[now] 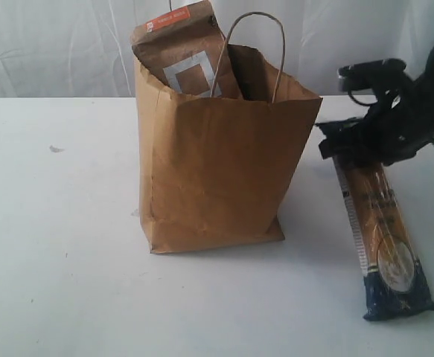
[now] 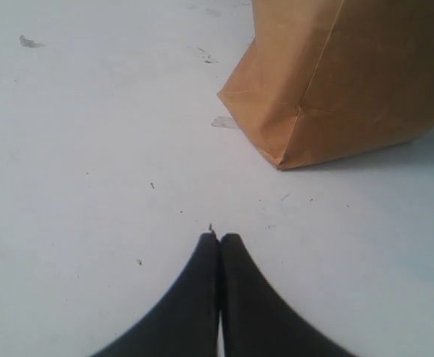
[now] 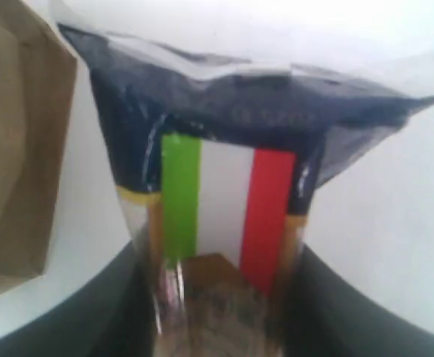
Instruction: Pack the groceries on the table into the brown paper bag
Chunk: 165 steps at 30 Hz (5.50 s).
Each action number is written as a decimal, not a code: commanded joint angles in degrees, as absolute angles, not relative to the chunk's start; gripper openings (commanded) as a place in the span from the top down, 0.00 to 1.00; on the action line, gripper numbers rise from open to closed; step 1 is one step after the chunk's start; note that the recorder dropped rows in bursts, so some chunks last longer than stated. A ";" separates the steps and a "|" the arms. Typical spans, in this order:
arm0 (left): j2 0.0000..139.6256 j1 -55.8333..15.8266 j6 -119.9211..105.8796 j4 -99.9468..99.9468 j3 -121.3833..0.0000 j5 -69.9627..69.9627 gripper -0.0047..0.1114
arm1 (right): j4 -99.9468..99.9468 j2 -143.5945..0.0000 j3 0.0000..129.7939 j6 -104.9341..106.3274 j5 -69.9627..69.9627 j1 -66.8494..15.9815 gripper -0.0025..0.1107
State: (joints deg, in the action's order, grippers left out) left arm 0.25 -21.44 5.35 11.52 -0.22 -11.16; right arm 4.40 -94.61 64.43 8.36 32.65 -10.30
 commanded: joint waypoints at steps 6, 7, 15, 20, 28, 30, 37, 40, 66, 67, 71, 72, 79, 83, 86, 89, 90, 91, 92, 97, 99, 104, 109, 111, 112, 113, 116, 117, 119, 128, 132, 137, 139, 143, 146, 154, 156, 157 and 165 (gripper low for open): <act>0.00 -21.30 5.24 11.64 0.00 -11.12 0.96 | 4.13 -77.43 64.63 9.26 34.06 -10.30 0.98; 0.00 -21.30 5.24 11.64 0.00 -11.12 0.96 | 4.13 -75.61 64.63 9.26 33.92 -10.30 0.98; 0.00 -21.30 5.24 11.64 0.00 -11.12 0.96 | 4.13 -65.83 69.91 10.25 34.67 -10.30 0.98; 0.00 -21.30 5.24 11.64 0.00 -11.12 0.96 | 4.46 -64.40 78.07 10.84 34.79 -10.30 0.98; 0.00 -21.30 5.24 11.64 0.00 -11.12 0.96 | 4.46 -70.02 91.28 11.93 35.29 -14.19 0.98; 0.00 -21.30 5.24 11.64 0.00 -11.12 0.96 | 4.46 -71.82 93.78 11.93 34.60 -15.55 0.98; 0.00 -21.30 5.24 11.64 0.00 -11.12 0.96 | 4.59 -76.22 100.22 12.33 34.13 -21.55 0.98; 0.00 -21.30 5.24 11.64 0.00 -11.12 0.96 | 4.68 -77.41 101.41 13.32 33.69 -24.19 0.98; 0.00 -21.30 5.24 11.64 0.00 -11.12 0.96 | 6.16 -84.73 97.53 11.78 41.73 -32.22 0.98; 0.00 -21.30 5.24 11.64 0.00 -11.12 0.96 | 5.85 -85.06 96.74 11.78 41.41 -32.22 0.98; 0.00 -21.30 5.24 11.64 0.00 -11.12 0.96 | 5.58 -85.87 93.58 11.78 39.19 -32.22 0.98; 0.00 -21.30 5.24 11.64 0.00 -11.12 0.96 | 5.58 -86.15 93.02 11.78 39.10 -32.22 0.98; 0.00 -21.30 5.24 11.64 0.00 -11.12 0.96 | 5.58 -88.12 90.41 11.78 41.23 -32.22 0.98; 0.00 -21.30 5.24 11.64 0.00 -11.12 0.96 | 5.69 -90.18 90.41 11.78 43.83 -32.22 0.98; 0.00 -21.30 5.24 11.64 0.00 -11.12 0.96 | 5.69 -91.53 90.41 11.78 44.39 -32.22 0.98; 0.00 -21.30 5.24 11.64 0.00 -11.12 0.96 | 5.69 -92.75 90.41 11.78 45.82 -32.22 0.98; 0.00 -21.30 5.24 11.64 0.00 -11.12 0.96 | 5.69 -93.25 90.55 11.78 46.42 -32.22 0.98; 0.00 -21.30 5.24 11.64 0.00 -11.12 0.96 | 5.69 -93.73 90.55 11.78 46.86 -32.22 0.98; 0.00 -21.30 5.24 11.64 0.00 -11.12 0.96 | 5.57 -94.19 90.55 11.78 47.34 -32.22 0.98; 0.00 -21.30 5.24 11.64 0.00 -11.12 0.96 | 5.57 -95.71 90.55 12.73 48.15 -32.22 0.95; 0.00 -21.30 5.24 11.64 0.00 -11.12 0.96 | 5.57 -95.72 90.55 12.86 47.76 -32.22 0.85; 0.00 -21.30 5.24 11.64 0.00 -11.12 0.96 | 5.57 -95.72 90.65 13.86 47.51 -32.22 0.40; 0.00 -21.30 5.24 11.64 0.00 -11.12 0.96 | 5.57 -95.72 90.65 14.40 47.02 -32.22 0.29; 0.00 -21.30 5.24 11.64 0.00 -11.12 0.96 | 5.57 -95.58 90.65 14.40 47.02 -32.22 0.30; 0.00 -21.30 5.24 11.64 0.00 -11.12 0.96 | 5.57 -95.47 90.65 14.40 47.02 -32.35 0.30; 0.00 -21.30 5.24 11.64 0.00 -11.12 0.96 | 5.57 -94.75 90.65 14.58 46.88 -32.63 0.30; 0.00 -21.30 5.24 11.64 0.00 -11.12 0.96 | 5.70 -92.76 90.65 14.74 45.28 -32.63 0.32; 0.00 -21.30 5.24 11.64 0.00 -11.12 0.96 | 5.70 -91.72 90.65 14.74 44.64 -32.63 0.33; 0.00 -21.30 5.24 11.64 0.00 -11.12 0.96 | 5.70 -89.77 90.53 14.74 43.39 -32.63 0.35; 0.00 -21.30 5.24 11.64 0.00 -11.12 0.96 | 5.70 -76.01 78.97 11.29 32.11 -32.63 0.97; 0.00 -21.30 5.24 11.64 0.00 -11.12 0.96 | 6.78 -67.17 72.40 8.71 30.13 -32.63 0.98; 0.00 -21.30 5.24 11.64 0.00 -11.12 0.96 | 11.15 -60.24 68.44 8.60 35.88 -32.63 0.98; 0.00 -21.30 5.24 11.64 0.00 -11.12 0.96 | 11.40 -57.91 67.26 8.60 38.34 -32.63 0.98; 0.00 -21.30 5.24 11.64 0.00 -11.12 0.96 | 12.06 -54.90 66.54 8.60 43.03 -32.63 0.98; 0.00 -21.30 5.24 11.64 0.00 -11.12 0.96 | 11.96 -53.51 66.54 8.60 43.24 -32.63 0.98; 0.00 -21.30 5.24 11.64 0.00 -11.12 0.96 | 9.91 -49.87 66.54 6.75 41.72 -32.63 0.98; 0.00 -21.30 5.24 11.64 0.00 -11.12 0.96 | 9.91 -49.84 66.54 3.47 41.32 -32.63 0.98; 0.00 -21.30 5.24 11.64 0.00 -11.12 0.96 | 10.04 -49.84 66.39 2.09 40.74 -32.63 0.98; 0.00 -21.30 5.24 11.64 0.00 -11.12 0.96 | 21.04 -43.97 50.13 4.12 25.78 -27.26 0.98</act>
State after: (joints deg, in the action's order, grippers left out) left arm 0.25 -21.44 5.35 11.52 -0.22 -11.16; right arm 16.69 -46.83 56.55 2.27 31.09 -29.80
